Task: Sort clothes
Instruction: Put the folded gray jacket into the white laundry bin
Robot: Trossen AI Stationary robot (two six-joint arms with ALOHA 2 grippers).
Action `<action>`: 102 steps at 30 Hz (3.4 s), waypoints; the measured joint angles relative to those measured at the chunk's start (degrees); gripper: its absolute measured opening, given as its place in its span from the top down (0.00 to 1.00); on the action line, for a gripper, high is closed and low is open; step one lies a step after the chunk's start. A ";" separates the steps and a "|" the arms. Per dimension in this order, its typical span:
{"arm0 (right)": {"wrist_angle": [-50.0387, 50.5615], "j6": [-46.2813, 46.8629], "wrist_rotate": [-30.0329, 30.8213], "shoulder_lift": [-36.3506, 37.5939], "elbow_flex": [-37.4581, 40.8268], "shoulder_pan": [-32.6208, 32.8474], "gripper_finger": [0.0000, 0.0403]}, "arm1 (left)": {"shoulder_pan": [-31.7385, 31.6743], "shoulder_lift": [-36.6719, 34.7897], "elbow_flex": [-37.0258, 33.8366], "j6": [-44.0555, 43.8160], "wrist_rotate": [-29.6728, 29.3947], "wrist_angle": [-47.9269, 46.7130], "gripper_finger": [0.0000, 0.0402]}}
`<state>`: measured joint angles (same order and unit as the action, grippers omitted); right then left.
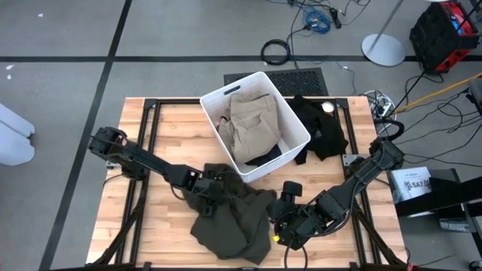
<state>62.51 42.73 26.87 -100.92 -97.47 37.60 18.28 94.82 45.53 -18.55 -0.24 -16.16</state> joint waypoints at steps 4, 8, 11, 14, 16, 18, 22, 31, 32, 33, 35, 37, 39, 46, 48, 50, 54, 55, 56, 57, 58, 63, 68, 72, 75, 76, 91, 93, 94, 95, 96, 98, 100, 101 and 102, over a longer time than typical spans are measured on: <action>0.19 -0.76 0.02 -0.02 0.00 0.00 0.38 | 0.71 -9.16 -0.49 -0.65 2.27 -5.78 0.90; 0.19 -1.18 0.03 -0.02 0.00 0.00 0.38 | 2.55 -17.13 -0.31 -2.66 2.32 -7.46 0.90; 0.12 -1.37 0.07 -0.02 0.00 0.00 0.38 | 4.15 -21.68 -0.32 -3.52 2.26 -6.71 0.90; 0.10 -1.41 0.07 -0.02 0.00 0.00 0.38 | 5.69 -25.50 -0.30 -3.60 2.01 -3.71 0.90; 0.08 -1.41 0.07 -0.02 0.00 0.00 0.38 | 6.50 -27.60 -0.30 -3.62 1.80 -0.41 0.90; 0.05 -1.41 0.07 -0.02 0.00 0.00 0.38 | 7.17 -29.91 -0.30 -3.62 1.65 3.19 0.90; 0.11 -1.35 0.04 -0.02 0.00 0.00 0.38 | 8.31 -33.83 -0.23 -3.60 0.72 10.97 0.90; 3.42 2.14 -1.88 0.17 0.00 1.43 0.38 | 10.28 -39.17 -0.14 -3.52 -4.45 22.58 0.91; 3.78 2.56 -1.93 0.23 0.00 1.70 0.38 | 10.36 -39.38 -0.14 -3.30 -4.85 24.05 0.91; 3.87 2.92 -1.96 0.31 0.00 2.02 0.38 | 10.34 -39.47 -0.13 -2.90 -5.24 26.01 0.91; 4.25 3.21 -2.65 0.33 0.00 2.59 0.38 | 10.34 -39.47 -0.12 -1.33 -6.53 31.03 0.91; 4.14 3.58 -3.97 0.42 0.00 3.04 0.38 | 10.34 -39.47 0.14 0.82 -8.01 36.13 0.91; 4.19 4.63 -4.84 0.54 0.00 3.39 0.38 | 10.34 -39.47 1.65 3.65 -10.04 39.00 0.91; 4.17 6.86 -7.74 0.55 0.00 5.27 0.38 | 9.91 -39.51 11.21 16.82 -18.35 40.58 0.91; 4.17 7.42 -7.80 0.55 0.00 5.82 0.38 | 8.65 -39.62 14.21 19.88 -20.80 39.29 0.91; 4.15 7.47 -7.80 0.55 0.00 6.20 0.38 | 6.45 -39.64 17.33 21.83 -21.49 36.47 0.91; 4.14 7.54 -7.74 0.55 0.00 6.40 0.38 | -0.54 -38.56 22.91 22.43 -21.35 30.49 0.91; 4.14 7.50 -7.74 0.55 0.00 6.36 0.38 | -2.75 -38.09 24.25 22.40 -21.06 29.49 0.91; 4.14 7.38 -7.71 0.55 0.00 6.27 0.38 | -4.98 -37.53 25.48 22.36 -20.46 28.56 0.91; 4.12 7.38 -7.69 0.55 0.00 6.23 0.38 | -7.33 -36.80 26.75 22.23 -19.42 28.15 0.91; 4.12 7.36 -7.61 0.55 0.00 6.21 0.38 | -9.77 -35.92 28.12 21.89 -18.07 28.21 0.91; 4.09 7.24 -7.52 0.55 0.00 6.21 0.38 | -21.31 -29.68 35.47 17.41 -7.96 28.23 0.91; 4.23 7.18 -7.54 0.71 0.00 6.21 0.38 | -30.59 -21.43 41.12 11.07 0.64 27.73 0.91; 4.84 7.58 -7.26 1.42 0.00 6.55 0.38 | -36.00 -16.44 41.60 11.53 4.51 22.02 0.91; 5.33 8.38 -6.30 1.83 0.00 7.52 0.38 | -39.29 -12.74 41.60 12.68 4.48 11.54 0.91; 5.52 8.54 -5.88 1.95 0.00 7.89 0.38 | -40.05 -11.55 41.59 12.92 4.43 7.85 0.91; 8.81 10.41 -0.77 2.08 0.00 10.41 0.38 | -41.37 3.59 37.01 29.11 -7.97 -14.65 0.91; 9.83 10.59 0.31 2.08 0.00 10.12 0.38 | -40.91 6.40 36.85 29.96 -7.50 -13.70 0.91; 9.98 10.61 0.76 2.08 0.00 10.04 0.38 | -40.66 7.51 36.80 30.56 -7.25 -13.43 0.91; 10.28 10.61 1.35 2.08 0.00 9.96 0.38 | -40.40 8.48 36.79 31.29 -7.13 -13.14 0.91; 10.54 10.60 1.76 2.09 0.00 9.83 0.38 | -40.19 9.28 36.83 32.19 -6.92 -12.94 0.91; 10.74 10.59 1.85 2.13 0.00 9.46 0.38 | -39.99 10.64 37.00 33.92 -6.48 -13.49 0.91; 11.33 10.61 2.06 2.14 0.00 9.05 0.38 | -40.00 12.00 37.01 35.32 -6.26 -15.64 0.91; 11.47 10.61 2.12 2.14 0.00 8.77 0.38 | -40.02 12.55 36.98 35.62 -6.36 -17.32 0.91; 11.60 10.61 2.14 2.14 0.00 8.46 0.38 | -40.01 13.01 36.95 35.95 -6.90 -19.13 0.91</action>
<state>74.11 53.34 29.02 -98.78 -97.47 46.06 -21.73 107.83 82.48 17.40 -7.14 -35.30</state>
